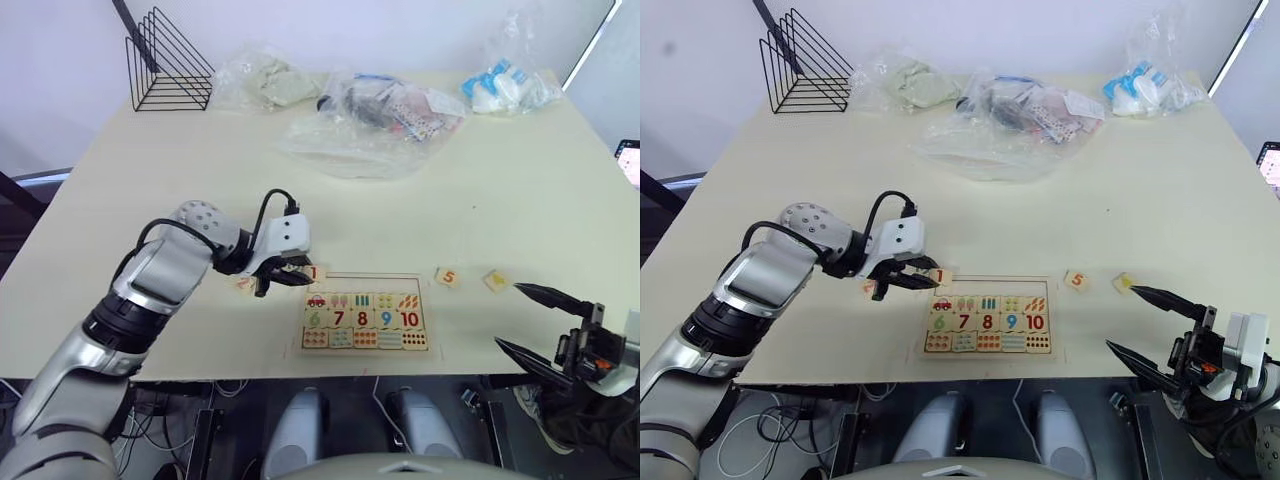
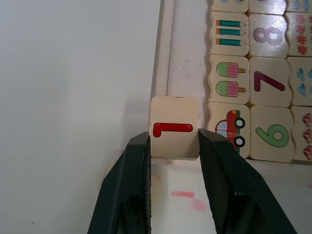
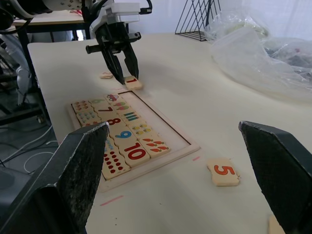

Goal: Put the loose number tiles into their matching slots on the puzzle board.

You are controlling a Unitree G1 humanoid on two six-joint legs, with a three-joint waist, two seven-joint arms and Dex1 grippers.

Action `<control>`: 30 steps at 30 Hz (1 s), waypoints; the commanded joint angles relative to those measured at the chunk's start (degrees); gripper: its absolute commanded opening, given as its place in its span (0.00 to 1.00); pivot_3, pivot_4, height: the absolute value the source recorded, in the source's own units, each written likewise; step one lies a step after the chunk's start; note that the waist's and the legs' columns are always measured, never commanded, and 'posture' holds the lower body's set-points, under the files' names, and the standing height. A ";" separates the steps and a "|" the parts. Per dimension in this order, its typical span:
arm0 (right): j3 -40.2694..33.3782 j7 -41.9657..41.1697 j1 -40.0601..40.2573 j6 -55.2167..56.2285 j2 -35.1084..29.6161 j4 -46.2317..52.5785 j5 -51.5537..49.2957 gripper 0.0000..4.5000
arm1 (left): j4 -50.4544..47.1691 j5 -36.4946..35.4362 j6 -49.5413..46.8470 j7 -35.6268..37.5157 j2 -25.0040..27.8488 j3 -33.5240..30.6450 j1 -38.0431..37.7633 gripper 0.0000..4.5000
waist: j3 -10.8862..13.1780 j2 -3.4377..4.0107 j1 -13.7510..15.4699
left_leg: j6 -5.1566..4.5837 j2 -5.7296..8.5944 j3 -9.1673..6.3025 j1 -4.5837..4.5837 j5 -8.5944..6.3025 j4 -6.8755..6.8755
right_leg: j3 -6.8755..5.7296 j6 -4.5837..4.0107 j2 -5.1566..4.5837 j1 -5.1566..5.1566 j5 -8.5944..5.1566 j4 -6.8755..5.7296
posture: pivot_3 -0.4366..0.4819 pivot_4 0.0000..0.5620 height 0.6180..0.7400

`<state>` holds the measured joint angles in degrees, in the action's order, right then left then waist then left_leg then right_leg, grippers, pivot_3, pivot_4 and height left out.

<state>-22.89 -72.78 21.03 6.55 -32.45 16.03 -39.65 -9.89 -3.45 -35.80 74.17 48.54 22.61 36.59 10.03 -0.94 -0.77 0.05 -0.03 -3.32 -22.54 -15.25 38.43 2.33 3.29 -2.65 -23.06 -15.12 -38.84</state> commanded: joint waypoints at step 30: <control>0.09 2.89 0.53 0.62 0.00 3.72 0.01 1.00 | -5.80 2.94 -3.05 -0.51 0.62 3.77 0.57 0.21 | 0.00 0.00 0.01 | 0.00 0.00 0.01 0.00 0.00 0.00 | 0.01 0.00 0.00 0.00 0.00 0.00 | 0.48 0.27 1.00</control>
<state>-22.39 -70.16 21.40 6.77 -32.31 17.84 -39.26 -13.10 -0.57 -39.19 73.46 49.13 26.55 36.63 10.03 -0.94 -0.76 0.05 -0.03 -3.31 -22.55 -15.25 38.43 2.34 3.29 -2.66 -23.06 -15.12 -38.84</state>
